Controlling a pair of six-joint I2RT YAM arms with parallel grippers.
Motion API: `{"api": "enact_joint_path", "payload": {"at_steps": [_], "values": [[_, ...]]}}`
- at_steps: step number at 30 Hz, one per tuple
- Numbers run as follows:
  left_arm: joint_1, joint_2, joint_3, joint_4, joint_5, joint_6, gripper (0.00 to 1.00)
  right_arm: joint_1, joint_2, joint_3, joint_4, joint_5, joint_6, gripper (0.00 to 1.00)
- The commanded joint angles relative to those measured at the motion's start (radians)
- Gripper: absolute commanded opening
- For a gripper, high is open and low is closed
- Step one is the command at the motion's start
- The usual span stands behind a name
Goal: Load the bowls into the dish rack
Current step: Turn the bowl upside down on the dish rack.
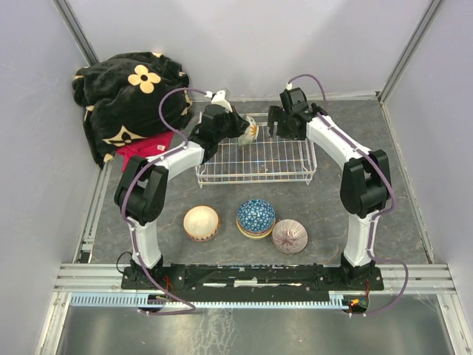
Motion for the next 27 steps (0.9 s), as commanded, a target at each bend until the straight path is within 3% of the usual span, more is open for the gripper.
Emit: {"api": "enact_joint_path", "payload": {"at_steps": [1,17,27], "values": [[0.019,0.008,0.019,0.089,-0.026,-0.046,0.03,0.003,0.020,0.064,0.028,-0.004,0.007,0.93],[0.044,-0.001,-0.009,0.013,-0.048,-0.038,0.03,0.045,0.109,0.169,0.001,0.000,0.007,0.91],[0.062,-0.025,-0.029,-0.047,-0.076,-0.023,0.03,0.055,0.125,0.173,0.010,0.004,0.021,0.76]]}}
